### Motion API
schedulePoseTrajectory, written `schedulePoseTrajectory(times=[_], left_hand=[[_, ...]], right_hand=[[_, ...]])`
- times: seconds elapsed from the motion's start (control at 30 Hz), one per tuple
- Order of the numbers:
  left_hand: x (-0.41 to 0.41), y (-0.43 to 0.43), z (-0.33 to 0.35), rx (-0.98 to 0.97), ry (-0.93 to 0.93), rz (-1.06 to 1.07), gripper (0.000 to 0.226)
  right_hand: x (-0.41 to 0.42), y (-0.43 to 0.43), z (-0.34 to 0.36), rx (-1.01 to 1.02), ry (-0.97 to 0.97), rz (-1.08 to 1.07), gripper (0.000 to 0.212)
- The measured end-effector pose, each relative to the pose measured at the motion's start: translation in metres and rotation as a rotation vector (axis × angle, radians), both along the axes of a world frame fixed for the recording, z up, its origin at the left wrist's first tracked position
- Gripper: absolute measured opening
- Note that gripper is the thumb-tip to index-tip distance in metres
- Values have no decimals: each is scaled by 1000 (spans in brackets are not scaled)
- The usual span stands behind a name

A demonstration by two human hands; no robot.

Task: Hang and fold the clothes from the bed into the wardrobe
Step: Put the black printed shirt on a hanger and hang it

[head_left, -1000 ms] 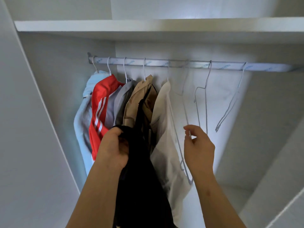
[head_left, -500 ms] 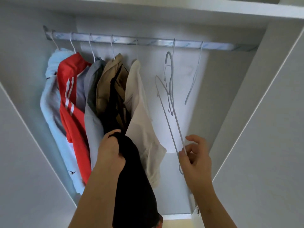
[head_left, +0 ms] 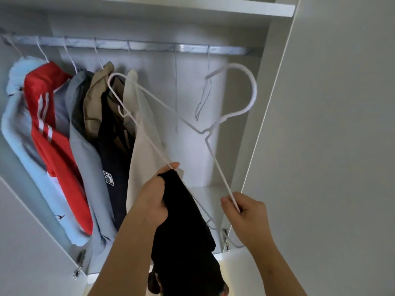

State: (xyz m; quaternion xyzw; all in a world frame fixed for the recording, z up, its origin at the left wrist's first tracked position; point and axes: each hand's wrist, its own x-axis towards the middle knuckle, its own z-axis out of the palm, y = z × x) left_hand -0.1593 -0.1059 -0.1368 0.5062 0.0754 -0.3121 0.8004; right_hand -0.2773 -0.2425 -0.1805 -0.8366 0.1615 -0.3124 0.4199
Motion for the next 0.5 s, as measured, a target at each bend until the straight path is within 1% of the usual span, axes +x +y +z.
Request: schedulePoseTrajectory(times=[0.07,0.13,0.23,0.33,0.4,0.47,0.5], left_hand=[[-14,-5,0,79,-91,45,22],[-29,-7,0,163,-169,43,29],[-51,-6,-10,296,-222,19,40],[-70,-5,-16,342,-230,73,37],[-78,-1,-17,368,-222,119,35],[-82,6,-22,411,-230,147,34],[-84,10,-26,425,-232,160,34]], right_hand=[[-10,-4,-1,51,97,-20,25],[-17,0,5,164,133,64,18],[-28,11,18,382,-4,199,25],[-37,21,31,466,-213,241,21],[-41,26,37,498,-258,293,18],[-44,31,36,525,-245,385,18],[-45,34,34,519,-229,417,13]])
